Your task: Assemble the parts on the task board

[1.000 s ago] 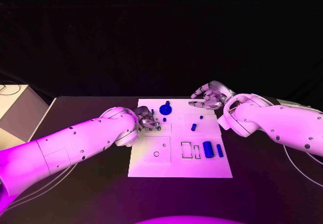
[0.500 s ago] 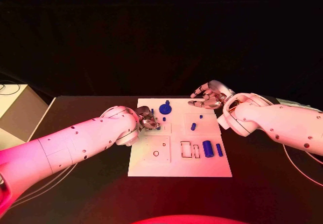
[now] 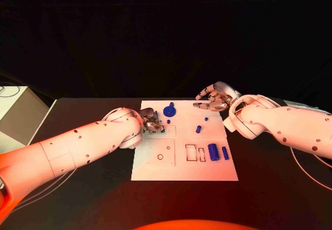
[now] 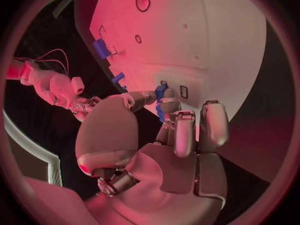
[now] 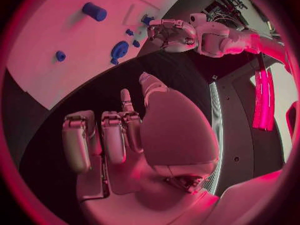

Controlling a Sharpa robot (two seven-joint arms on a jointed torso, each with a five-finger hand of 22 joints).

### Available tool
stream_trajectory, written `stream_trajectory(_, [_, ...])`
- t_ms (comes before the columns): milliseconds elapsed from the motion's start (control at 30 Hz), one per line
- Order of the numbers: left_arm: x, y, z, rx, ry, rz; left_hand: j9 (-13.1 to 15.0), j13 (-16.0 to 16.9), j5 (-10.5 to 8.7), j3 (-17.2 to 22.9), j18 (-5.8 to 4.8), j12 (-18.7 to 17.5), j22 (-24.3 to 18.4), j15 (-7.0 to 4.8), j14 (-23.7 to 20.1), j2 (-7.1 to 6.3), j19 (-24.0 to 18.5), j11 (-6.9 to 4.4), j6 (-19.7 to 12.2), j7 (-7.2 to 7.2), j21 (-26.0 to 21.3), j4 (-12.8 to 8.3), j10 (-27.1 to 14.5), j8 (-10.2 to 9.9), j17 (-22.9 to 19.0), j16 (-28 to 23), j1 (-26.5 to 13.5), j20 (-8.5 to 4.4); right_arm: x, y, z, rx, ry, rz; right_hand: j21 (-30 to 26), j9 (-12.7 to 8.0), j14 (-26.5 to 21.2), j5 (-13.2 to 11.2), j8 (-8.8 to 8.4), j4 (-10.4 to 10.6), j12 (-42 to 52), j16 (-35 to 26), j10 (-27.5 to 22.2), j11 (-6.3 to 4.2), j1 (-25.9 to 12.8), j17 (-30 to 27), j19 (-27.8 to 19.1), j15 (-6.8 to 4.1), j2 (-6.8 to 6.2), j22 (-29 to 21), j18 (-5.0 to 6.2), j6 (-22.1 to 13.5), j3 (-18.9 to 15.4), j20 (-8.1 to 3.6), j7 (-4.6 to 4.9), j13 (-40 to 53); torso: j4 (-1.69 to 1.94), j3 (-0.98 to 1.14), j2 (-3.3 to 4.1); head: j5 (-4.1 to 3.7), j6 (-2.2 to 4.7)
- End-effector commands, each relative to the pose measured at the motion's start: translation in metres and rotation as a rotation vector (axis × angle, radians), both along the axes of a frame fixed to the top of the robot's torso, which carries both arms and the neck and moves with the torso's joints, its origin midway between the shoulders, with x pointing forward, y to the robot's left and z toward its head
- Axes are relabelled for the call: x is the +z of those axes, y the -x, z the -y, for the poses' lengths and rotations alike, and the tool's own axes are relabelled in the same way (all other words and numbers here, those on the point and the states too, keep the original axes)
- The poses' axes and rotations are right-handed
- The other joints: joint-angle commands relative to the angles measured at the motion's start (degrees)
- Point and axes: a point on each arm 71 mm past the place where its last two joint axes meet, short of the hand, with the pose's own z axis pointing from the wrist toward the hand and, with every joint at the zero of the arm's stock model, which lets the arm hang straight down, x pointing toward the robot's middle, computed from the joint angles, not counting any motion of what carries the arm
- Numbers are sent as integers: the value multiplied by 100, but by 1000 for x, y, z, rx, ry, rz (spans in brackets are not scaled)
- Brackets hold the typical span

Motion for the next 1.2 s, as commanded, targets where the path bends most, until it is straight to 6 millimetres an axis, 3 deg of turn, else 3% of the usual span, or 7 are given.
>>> stream_trajectory(33, [0,1,3,-34,-16,3,11,0,-1,1067,-70,-31,3,-29,488,7,-5,-2,175,-132,11,-1085,-9,3,1146,15,48,-17,0,1,-1,15,11,2,27,-5,587,37,-16,-1,-2,20,277,31,-30,1463,610,31,4,1508,-83,-41,27,47,13,1166,3,-3,-2,-6,-15])
stream_trajectory(1200, [-6,-1,9,-43,-46,-64,1,-35,-26,1051,-64,-78,-30,-21,481,38,-31,8,178,-121,-4,-1035,-28,-44,1126,5,82,-15,-1,1,-2,15,11,1,27,-6,586,43,-12,-4,-6,17,274,31,-37,1457,610,31,5,1508,-83,-39,31,47,12,1162,-9,7,9,-1,-41])
